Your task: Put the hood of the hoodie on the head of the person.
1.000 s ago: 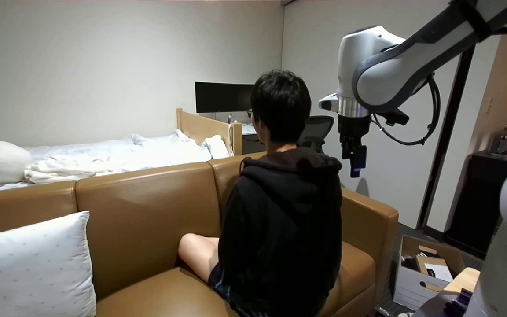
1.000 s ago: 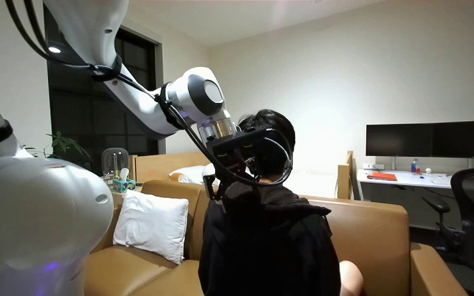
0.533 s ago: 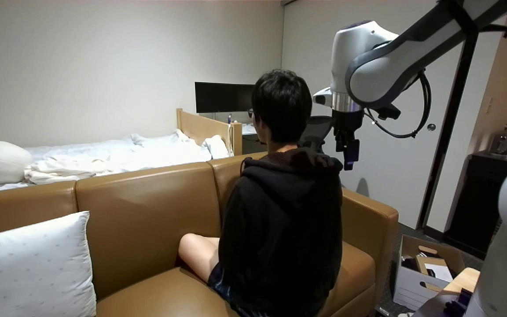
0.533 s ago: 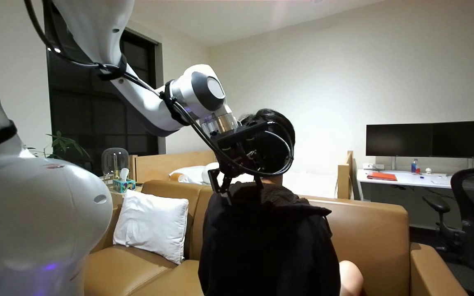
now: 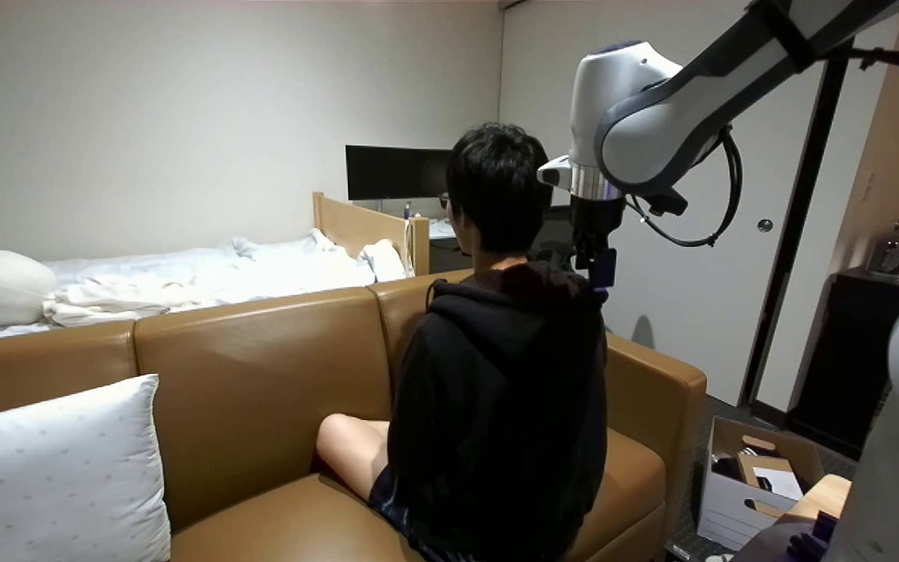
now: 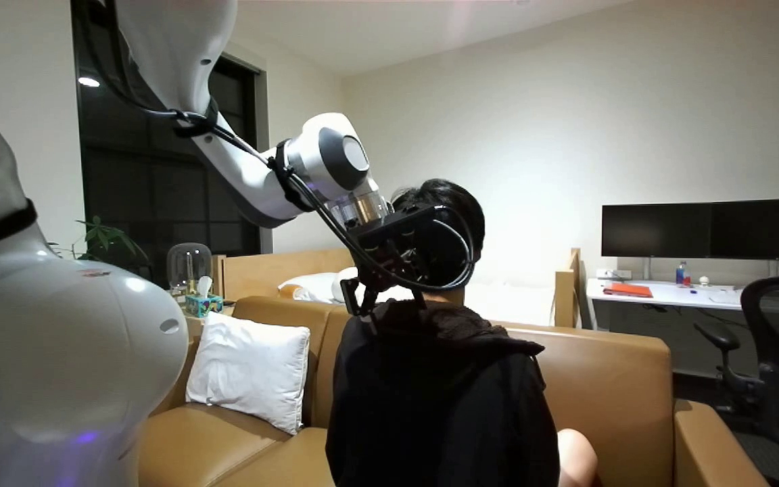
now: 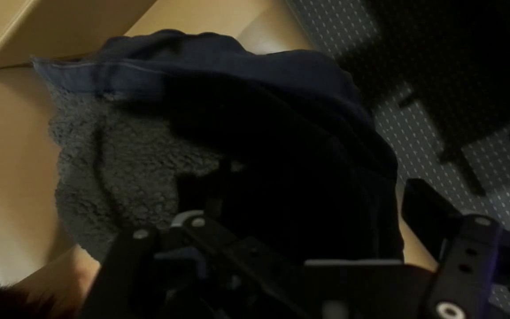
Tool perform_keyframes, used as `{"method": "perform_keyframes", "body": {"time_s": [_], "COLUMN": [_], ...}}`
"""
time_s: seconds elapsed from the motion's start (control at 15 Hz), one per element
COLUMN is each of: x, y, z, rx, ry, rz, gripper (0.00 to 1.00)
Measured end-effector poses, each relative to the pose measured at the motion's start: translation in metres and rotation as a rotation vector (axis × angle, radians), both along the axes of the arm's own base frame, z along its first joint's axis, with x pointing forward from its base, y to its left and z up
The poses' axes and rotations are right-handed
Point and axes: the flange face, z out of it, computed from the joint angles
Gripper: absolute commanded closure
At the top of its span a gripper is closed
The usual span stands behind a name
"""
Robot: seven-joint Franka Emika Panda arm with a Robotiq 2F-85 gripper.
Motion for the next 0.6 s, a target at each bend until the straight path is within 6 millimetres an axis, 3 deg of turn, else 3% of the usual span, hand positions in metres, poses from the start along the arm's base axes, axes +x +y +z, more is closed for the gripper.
{"method": "perform_keyframes", "body": {"time_s": [0.6], "x": [0.0017], "y": [0.0034], "z": [-0.0018], "rx": [0.017], "ry": [0.006], "rz": [-0.006], "gripper": [0.00]}}
